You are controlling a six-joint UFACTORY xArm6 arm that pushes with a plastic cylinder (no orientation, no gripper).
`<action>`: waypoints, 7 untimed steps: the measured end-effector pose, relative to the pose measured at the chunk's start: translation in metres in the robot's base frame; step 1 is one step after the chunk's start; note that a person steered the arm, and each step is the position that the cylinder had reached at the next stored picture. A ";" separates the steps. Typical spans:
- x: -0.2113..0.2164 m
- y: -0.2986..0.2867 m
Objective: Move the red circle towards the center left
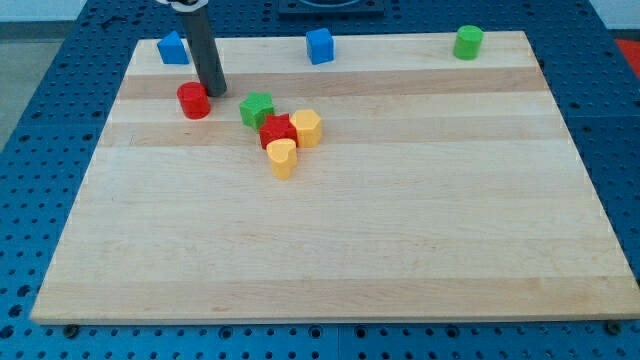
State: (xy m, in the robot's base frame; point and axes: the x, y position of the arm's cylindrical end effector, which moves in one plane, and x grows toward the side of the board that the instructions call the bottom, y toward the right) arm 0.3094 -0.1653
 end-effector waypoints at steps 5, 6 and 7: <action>0.027 -0.057; 0.030 -0.058; 0.032 -0.063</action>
